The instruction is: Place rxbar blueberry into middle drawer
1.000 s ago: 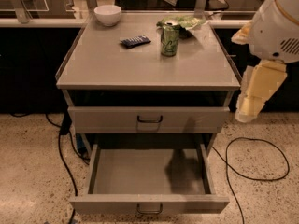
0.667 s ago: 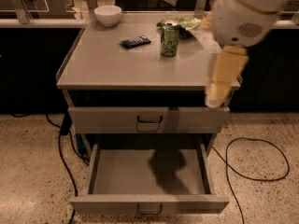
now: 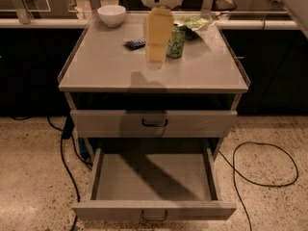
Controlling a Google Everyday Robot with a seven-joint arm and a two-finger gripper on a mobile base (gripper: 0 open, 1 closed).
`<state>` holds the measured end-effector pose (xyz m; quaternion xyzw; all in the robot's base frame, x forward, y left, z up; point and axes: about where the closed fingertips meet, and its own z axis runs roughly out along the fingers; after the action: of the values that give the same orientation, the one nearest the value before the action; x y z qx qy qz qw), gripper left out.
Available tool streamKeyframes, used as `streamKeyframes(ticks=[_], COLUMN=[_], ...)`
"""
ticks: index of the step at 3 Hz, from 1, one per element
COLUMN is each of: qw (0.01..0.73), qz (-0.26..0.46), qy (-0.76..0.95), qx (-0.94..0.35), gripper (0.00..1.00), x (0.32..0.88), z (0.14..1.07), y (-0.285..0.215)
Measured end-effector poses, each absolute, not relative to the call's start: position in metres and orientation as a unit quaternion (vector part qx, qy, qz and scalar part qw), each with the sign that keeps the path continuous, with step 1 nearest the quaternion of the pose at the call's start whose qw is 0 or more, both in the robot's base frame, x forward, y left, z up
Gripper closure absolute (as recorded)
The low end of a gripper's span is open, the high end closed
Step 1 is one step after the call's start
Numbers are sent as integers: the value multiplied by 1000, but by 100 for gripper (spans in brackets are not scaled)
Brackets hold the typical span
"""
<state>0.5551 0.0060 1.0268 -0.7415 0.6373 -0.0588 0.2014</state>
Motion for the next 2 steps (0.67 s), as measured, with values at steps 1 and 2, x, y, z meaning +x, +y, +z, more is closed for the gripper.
streamKeyframes(ticks=[1, 2], qw=[207, 215], qz=[-61, -76], qy=[641, 649], qx=[-737, -726], gripper=[0, 0], x=[558, 575], z=[1027, 1022], y=[4, 2])
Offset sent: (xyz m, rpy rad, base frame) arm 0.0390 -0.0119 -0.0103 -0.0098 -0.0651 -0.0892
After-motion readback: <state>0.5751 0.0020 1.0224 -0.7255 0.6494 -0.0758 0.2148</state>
